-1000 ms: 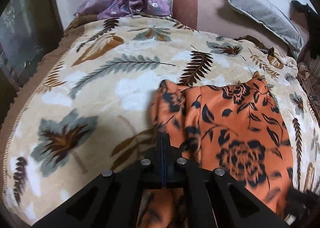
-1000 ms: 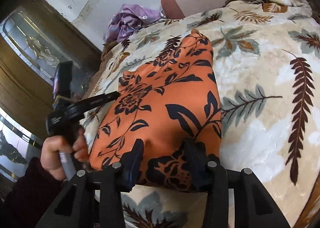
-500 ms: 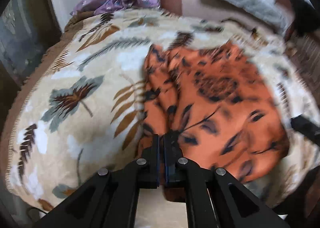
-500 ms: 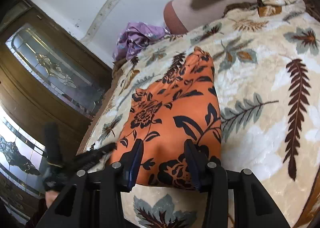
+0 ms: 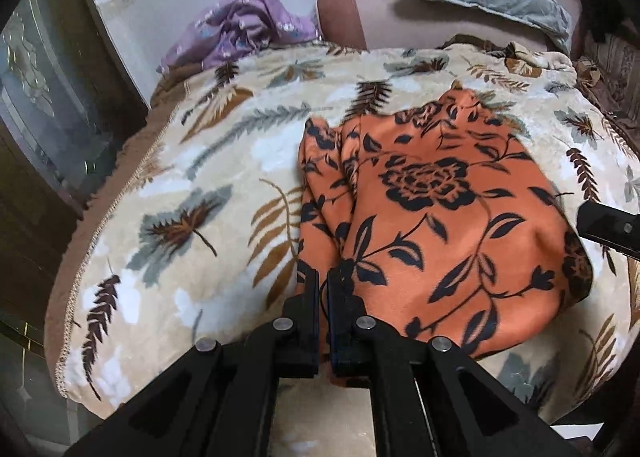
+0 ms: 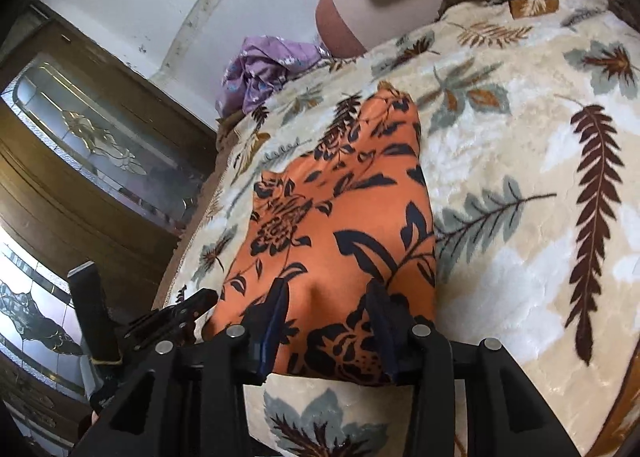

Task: Fold small clothes

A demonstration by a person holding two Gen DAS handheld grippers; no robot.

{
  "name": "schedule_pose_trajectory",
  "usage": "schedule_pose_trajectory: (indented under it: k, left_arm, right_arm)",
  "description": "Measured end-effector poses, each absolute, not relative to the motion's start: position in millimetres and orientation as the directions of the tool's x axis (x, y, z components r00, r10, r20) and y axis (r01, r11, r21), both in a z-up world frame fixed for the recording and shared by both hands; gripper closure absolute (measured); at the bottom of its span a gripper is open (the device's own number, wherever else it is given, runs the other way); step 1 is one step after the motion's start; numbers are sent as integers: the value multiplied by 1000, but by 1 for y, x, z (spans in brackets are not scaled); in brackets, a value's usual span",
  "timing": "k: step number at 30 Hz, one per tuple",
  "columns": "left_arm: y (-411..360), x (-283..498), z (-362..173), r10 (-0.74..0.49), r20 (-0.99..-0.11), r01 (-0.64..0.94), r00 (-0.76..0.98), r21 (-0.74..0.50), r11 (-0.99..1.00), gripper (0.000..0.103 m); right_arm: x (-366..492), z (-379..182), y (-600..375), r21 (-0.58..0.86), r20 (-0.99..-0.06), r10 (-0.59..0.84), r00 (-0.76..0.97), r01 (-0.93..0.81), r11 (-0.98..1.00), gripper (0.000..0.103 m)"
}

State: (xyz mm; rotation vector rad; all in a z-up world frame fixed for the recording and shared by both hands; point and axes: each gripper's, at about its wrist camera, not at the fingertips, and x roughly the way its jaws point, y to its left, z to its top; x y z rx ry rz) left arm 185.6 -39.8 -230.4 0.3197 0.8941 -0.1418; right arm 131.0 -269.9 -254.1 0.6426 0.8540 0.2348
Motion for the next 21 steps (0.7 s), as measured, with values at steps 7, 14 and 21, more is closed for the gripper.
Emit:
schedule_pose_trajectory:
  k: [7,14,21]
  left_arm:
    - [-50,176,-212,-4,-753,267,658,227,937,100]
    - [-55,179,-221,10,-762,264,648,237,935,100]
    - [-52,189,-259,64,-814,254,578,253,934,100]
  right_arm:
    - [127,-248,-273,611,-612,432,662,50,790,58]
    - [132,-265,-269,608,-659,450,603,75,790,58]
    - [132,-268,-265,595,-669,449,593,65,801,58]
